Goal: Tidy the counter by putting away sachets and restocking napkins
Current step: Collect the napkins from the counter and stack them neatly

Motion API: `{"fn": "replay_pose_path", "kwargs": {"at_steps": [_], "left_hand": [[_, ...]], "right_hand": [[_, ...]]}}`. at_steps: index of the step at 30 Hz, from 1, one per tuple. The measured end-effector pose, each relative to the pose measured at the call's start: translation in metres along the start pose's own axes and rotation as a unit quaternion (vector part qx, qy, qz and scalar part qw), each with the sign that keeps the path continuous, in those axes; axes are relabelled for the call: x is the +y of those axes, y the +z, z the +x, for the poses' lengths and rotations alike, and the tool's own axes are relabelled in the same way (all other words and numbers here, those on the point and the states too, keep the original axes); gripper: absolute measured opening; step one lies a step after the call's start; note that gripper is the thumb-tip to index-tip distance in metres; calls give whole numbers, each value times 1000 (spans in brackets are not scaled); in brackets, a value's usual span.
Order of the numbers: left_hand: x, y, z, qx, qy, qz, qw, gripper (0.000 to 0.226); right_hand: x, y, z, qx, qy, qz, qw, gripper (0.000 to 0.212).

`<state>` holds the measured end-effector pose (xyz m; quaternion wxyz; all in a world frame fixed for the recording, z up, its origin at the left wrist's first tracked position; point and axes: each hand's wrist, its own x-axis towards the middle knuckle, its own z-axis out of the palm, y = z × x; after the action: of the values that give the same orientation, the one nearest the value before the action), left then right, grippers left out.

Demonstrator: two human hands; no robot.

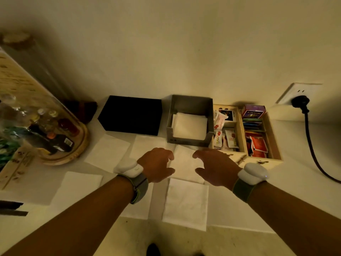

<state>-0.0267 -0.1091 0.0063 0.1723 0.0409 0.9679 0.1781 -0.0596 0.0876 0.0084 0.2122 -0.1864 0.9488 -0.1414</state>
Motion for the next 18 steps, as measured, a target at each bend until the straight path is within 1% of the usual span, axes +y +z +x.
{"fn": "replay_pose_path", "kwargs": {"at_steps": [2,5,10,12,15,18], "left_hand": [[0,7,5,13,-2,-12,1000,46],[1,16,11,10,5,-15,1000,51],[-1,22,19,6,36,-10,999,47],[-3,21,21,9,44,-6,999,45],[-4,20,25,6,52,0,999,49],[-5,23,28,19,55,-2,998,52]], "right_hand": [[-1,6,4,-9,20,-6,1000,53],[-2,13,11,-8,44,-14,999,56],[-8,23,24,6,70,-36,997,61],[-11,23,29,8,82,-43,996,58],[-14,21,36,14,100,-55,993,49],[-18,19,42,-5,111,-71,991,47]]}}
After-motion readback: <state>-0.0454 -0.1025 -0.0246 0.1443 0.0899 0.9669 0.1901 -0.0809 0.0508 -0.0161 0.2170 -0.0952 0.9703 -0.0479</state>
